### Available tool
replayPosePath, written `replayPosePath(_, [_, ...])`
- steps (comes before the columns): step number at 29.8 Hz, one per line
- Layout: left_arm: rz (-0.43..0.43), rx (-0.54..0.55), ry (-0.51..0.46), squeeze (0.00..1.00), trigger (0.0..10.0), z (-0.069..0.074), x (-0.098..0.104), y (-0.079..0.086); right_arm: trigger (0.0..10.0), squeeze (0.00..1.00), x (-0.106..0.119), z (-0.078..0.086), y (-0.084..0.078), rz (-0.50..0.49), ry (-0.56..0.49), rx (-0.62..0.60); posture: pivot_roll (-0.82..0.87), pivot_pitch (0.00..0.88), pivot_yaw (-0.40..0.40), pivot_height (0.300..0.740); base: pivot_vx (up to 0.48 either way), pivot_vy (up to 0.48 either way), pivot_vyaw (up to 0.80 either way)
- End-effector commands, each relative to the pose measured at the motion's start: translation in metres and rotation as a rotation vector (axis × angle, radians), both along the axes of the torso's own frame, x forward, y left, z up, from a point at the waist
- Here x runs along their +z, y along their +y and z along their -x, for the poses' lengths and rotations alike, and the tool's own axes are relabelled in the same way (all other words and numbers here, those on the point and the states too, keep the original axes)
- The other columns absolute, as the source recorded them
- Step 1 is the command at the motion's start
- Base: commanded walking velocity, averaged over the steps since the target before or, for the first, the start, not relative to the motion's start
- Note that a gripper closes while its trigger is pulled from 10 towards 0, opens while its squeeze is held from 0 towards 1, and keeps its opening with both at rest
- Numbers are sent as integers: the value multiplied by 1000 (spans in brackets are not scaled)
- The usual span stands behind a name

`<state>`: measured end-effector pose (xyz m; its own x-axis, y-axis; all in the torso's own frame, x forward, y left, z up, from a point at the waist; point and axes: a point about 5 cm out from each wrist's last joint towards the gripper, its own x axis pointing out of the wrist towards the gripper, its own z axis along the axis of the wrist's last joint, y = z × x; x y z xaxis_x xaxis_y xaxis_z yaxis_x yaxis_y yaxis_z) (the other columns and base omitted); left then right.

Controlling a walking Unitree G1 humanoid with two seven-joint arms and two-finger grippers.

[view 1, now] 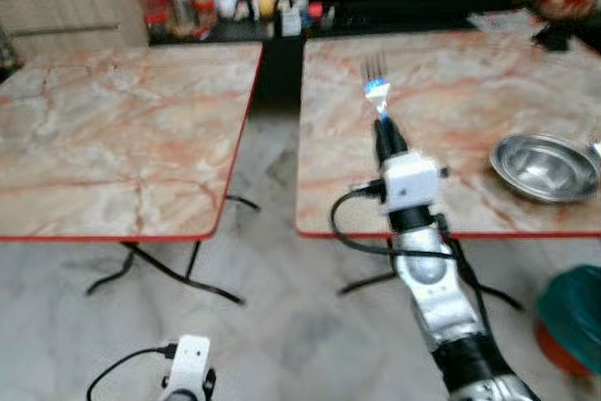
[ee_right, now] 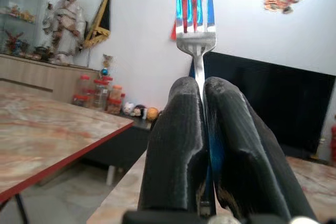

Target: Setting the table

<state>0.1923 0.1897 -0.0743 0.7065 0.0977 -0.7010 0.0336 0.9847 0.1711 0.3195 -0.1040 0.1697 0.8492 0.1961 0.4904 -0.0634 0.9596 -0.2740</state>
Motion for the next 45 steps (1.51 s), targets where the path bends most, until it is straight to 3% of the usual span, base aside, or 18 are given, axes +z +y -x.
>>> replayPosePath(1, [-1, 5, 5, 0, 10000, 1, -1, 0, 10000, 0, 6, -2, -2, 0, -15, -3, -24, 48, 72, 740, 0, -289, 0])
replayPosePath(22, [0, 5, 8, 0, 10000, 3, -2, 0, 10000, 0, 9, -1, -2, -2, -15, 0, -26, 56, 72, 740, 0, -288, 0])
replayPosePath(32, [15, 1, 47, 0, 10000, 8, -5, -2, 10000, 0, 7, -1, -2, -7, -4, -1, -29, 55, 73, 740, 0, 0, 0])
replayPosePath(45, [13, 8, 35, 0, 10000, 6, -4, -1, 10000, 0, 6, -1, 0, -7, 4, 5, -28, 51, 71, 740, 388, 0, 0])
